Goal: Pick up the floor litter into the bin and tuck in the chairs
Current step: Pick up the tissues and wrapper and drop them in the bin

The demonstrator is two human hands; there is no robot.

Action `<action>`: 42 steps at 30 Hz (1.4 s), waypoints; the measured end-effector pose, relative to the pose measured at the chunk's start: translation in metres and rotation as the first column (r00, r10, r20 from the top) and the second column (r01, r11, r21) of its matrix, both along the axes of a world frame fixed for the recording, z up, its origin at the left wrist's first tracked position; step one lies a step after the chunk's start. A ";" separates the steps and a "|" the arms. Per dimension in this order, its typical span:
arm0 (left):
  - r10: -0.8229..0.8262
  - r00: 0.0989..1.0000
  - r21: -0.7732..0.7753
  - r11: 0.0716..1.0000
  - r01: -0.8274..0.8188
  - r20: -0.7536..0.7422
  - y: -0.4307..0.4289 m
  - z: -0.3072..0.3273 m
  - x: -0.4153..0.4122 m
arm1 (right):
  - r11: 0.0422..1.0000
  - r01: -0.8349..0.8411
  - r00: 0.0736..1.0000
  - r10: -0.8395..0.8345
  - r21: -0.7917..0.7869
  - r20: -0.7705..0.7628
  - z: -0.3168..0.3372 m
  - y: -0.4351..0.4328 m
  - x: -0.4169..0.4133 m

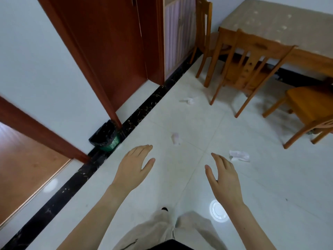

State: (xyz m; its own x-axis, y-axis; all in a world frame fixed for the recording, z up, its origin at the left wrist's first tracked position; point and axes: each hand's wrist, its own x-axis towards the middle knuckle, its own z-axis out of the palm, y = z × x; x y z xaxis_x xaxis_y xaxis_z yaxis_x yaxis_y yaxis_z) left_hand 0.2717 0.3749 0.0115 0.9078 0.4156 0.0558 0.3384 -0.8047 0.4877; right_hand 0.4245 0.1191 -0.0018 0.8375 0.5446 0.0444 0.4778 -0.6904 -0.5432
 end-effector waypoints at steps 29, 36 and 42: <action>-0.271 0.944 0.009 0.961 0.278 -0.187 0.327 -0.089 0.465 | 0.966 0.257 0.966 -0.256 0.021 -0.045 -0.092 0.339 0.404; -0.429 0.853 -0.108 0.903 0.417 -0.297 0.391 -0.250 0.530 | 0.913 0.406 0.893 -0.408 -0.048 -0.191 -0.269 0.388 0.409; -0.480 0.817 -0.188 0.877 0.442 -0.320 0.415 -0.436 0.534 | 0.867 0.478 0.813 -0.498 -0.142 -0.302 -0.474 0.411 0.392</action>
State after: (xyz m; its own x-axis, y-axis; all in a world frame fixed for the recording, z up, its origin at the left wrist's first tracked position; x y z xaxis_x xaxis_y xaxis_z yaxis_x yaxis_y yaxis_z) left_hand 0.8055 0.7901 -0.4247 0.9459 -0.0705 -0.3168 0.1020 -0.8621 0.4964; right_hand 0.8168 0.5304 -0.4758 0.9561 0.0540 -0.2881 -0.1219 -0.8207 -0.5582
